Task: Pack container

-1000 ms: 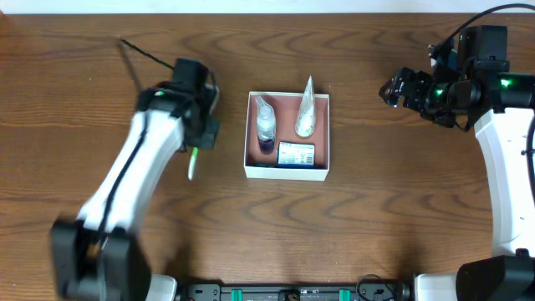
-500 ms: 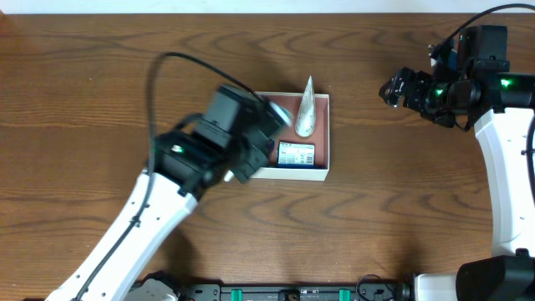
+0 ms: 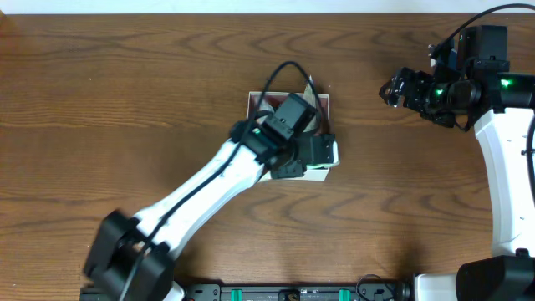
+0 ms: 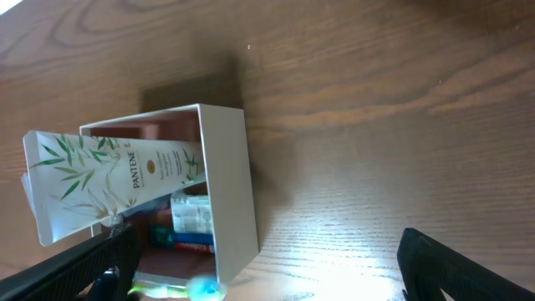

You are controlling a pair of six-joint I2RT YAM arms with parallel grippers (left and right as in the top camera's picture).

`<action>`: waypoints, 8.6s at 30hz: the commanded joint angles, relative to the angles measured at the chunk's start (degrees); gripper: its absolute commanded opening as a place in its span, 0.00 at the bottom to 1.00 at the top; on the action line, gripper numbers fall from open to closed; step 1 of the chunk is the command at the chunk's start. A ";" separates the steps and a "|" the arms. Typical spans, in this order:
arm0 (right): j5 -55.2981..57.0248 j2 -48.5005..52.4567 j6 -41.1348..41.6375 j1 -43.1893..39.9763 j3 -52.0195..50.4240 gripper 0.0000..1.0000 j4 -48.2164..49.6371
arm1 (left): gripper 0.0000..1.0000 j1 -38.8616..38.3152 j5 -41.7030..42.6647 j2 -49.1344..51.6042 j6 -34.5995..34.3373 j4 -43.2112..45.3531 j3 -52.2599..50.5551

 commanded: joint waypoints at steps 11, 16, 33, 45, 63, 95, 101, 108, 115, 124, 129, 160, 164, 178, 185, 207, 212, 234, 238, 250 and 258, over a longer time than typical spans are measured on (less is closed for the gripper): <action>-0.57 -0.11 0.74 -0.28 0.42 0.99 0.02 | 0.26 -0.04 -5.51 -0.28 -7.89 2.56 -0.37; -0.57 -0.11 0.76 -0.28 0.39 0.99 0.02 | 0.48 -0.07 1.68 -4.55 -14.58 -5.44 -0.37; -0.57 -0.11 0.76 -0.28 0.39 0.99 0.02 | 0.56 -5.90 13.97 -4.48 -8.02 -14.88 -8.61; -0.57 -0.11 0.74 -0.28 0.39 0.99 0.02 | 0.58 -11.67 5.66 4.00 -8.11 1.57 -16.00; -0.57 -0.11 0.74 -0.28 0.39 0.99 0.02 | 0.41 -13.07 3.43 6.54 -8.31 4.44 -16.04; -0.57 -0.11 0.74 -0.28 0.39 0.99 0.02 | 0.09 -17.90 -9.66 -5.51 -12.76 1.25 -11.26; -0.57 -0.11 0.76 -0.28 0.39 0.99 0.02 | 0.09 -17.90 -9.68 -18.23 -13.07 2.49 -10.75; -0.57 -0.11 0.74 -0.28 0.42 0.99 0.04 | 0.09 -14.64 -14.25 -21.40 -8.96 8.11 -10.78; -0.57 -0.11 0.74 -0.28 0.39 0.99 0.02 | 0.09 -6.12 -14.14 -10.64 -7.17 15.89 -10.78; -0.57 -0.11 0.76 -0.28 0.42 0.99 0.02 | 0.26 -2.89 -14.84 -4.98 -7.26 20.48 -10.78; -0.57 -0.11 0.74 -0.28 0.42 0.99 0.02 | 0.85 -2.86 -15.69 -8.46 -9.27 17.62 -10.78; -0.57 -0.11 0.74 -0.28 0.39 0.99 0.02 | 0.98 47.69 -18.01 -20.48 -60.43 5.84 -10.78; -0.57 -0.11 0.74 -0.28 0.42 0.99 0.02 | 0.98 47.74 -18.01 -19.32 -60.43 5.62 -10.78; -0.55 -0.11 -0.46 -0.28 0.39 0.99 -1.01 | 0.98 47.74 -18.01 -19.19 -60.43 5.66 -10.78; 4.55 -5.57 -7.56 1.88 -1.09 0.99 4.79 | 0.98 47.74 -18.01 -19.19 -60.43 5.66 -10.78; 5.27 -60.85 -28.35 10.12 -61.94 0.99 40.50 | 0.98 47.74 -18.01 -19.19 -60.43 5.66 -10.78; 5.38 -72.98 -26.38 10.12 -71.54 0.99 42.16 | 0.98 47.74 -18.01 -19.19 -60.43 5.66 -10.78; 6.27 -89.35 -24.96 10.12 -82.58 0.99 44.06 | 0.98 47.74 -18.01 -19.19 -60.43 5.66 -10.78; 6.29 -89.35 -24.96 10.12 -82.58 0.99 44.04 | 0.98 47.74 -18.01 -19.19 -60.43 5.66 -10.78; 6.27 -89.33 -24.96 10.12 -82.58 0.99 44.04 | 0.98 47.74 -18.01 -19.19 -60.43 5.66 -10.78; 6.27 -89.33 -24.96 10.12 -82.58 0.99 44.04 | 0.98 47.74 -18.01 -19.19 -60.43 5.64 -10.78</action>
